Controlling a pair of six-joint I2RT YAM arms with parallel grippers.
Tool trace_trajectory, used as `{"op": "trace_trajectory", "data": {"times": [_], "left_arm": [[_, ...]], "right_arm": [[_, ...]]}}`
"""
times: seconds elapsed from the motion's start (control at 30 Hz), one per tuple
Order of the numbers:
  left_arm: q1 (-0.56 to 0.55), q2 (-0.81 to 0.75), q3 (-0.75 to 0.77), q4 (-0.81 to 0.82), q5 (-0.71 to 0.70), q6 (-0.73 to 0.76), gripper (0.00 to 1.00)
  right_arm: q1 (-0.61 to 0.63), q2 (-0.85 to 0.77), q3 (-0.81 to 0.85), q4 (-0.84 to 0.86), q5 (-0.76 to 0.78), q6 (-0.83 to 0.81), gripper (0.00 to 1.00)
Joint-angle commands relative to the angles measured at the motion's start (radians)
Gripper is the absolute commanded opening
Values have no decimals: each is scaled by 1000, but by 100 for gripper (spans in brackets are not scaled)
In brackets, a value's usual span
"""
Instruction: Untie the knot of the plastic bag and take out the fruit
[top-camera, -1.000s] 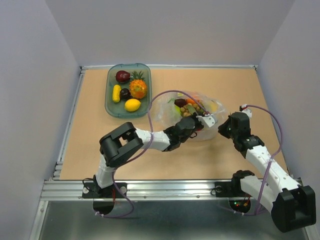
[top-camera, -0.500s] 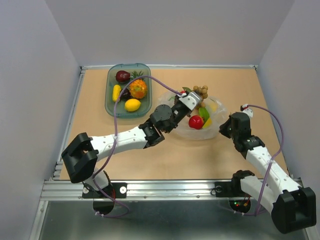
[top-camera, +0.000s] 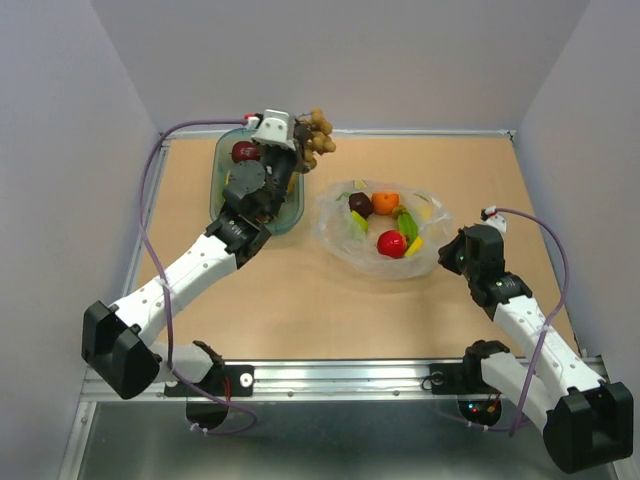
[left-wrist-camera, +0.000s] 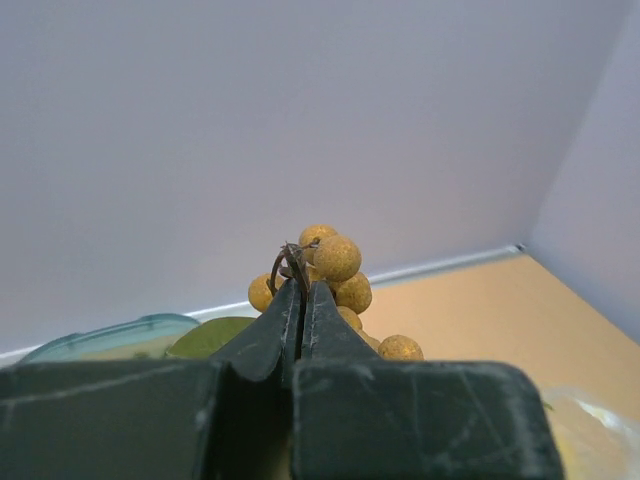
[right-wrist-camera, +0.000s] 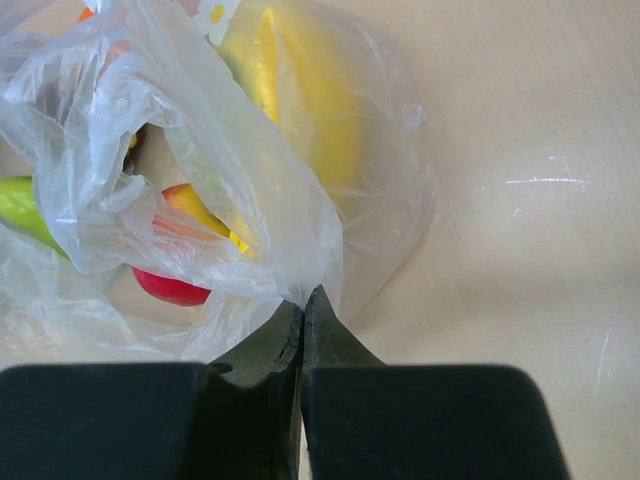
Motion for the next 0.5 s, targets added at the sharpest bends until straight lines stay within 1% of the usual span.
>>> {"op": "trace_trajectory", "data": {"times": [0.0,0.07,0.1,0.13,0.17,0.2,0.23,0.33,0.47], "left_arm": [[131,-35,35,-48,-68,-75,0],[194,-20,40,-119,-100,-84,0],[250,1,43,-148,-158,-142,0],[307,26,58,-224,-178,-188,0],[307,38,64,-261,-189,-188,0],[335,45,68,-289,-198,-213,0],[373,52,48,-305,-199,-228,0],[430,74,-17,-320,-217,-221,0],[470,115,-41,-415,-180,-210,0]], "right_arm": [[2,-4,-17,48,-18,-20,0],[1,-7,-17,52,-18,-22,0],[2,-9,-19,53,-15,-23,0],[2,-9,-20,53,-16,-25,1],[2,-9,-22,52,-16,-25,1],[1,-12,-25,53,-16,-23,0],[2,-12,-28,53,-15,-23,1],[1,-7,-31,58,-10,-27,0],[2,-4,-29,58,-13,-28,1]]}}
